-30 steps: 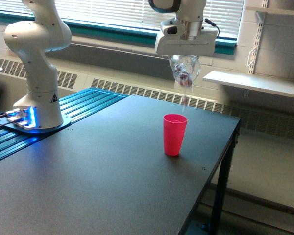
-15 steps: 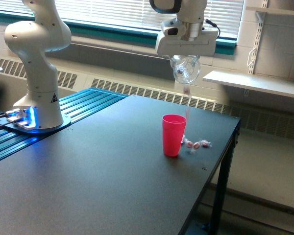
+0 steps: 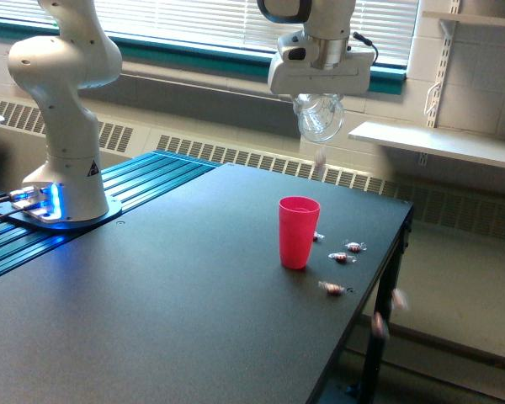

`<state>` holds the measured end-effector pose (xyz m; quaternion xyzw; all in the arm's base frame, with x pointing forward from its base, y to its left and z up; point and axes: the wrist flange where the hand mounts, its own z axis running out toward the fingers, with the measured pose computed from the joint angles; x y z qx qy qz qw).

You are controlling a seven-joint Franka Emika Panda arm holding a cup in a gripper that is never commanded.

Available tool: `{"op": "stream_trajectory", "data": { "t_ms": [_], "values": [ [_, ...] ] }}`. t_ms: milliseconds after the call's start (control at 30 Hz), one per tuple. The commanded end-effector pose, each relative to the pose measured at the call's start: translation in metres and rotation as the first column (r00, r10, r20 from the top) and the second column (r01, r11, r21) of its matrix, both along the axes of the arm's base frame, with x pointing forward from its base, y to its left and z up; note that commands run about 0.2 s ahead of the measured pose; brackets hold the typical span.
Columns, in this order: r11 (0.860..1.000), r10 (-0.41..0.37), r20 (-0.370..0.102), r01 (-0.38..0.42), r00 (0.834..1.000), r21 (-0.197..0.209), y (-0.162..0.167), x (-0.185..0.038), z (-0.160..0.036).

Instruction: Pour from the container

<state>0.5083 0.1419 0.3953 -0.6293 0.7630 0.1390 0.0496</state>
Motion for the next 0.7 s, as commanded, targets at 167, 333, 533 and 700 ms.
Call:
{"op": "stream_trajectory", "data": {
  "t_ms": [167, 333, 533, 700],
  "values": [
    [1.000, 0.009, 0.008, -0.009, 1.000, -0.005, 0.004, -0.007, 0.004],
    [1.000, 0.018, 0.013, -0.018, 1.000, -0.015, 0.007, -0.010, 0.007],
    [0.998, 0.040, 0.046, -0.038, 0.998, -0.050, 0.014, -0.011, 0.015],
    [0.988, 0.078, 0.097, -0.064, 0.992, -0.144, 0.022, -0.013, 0.027]
  ]
}}
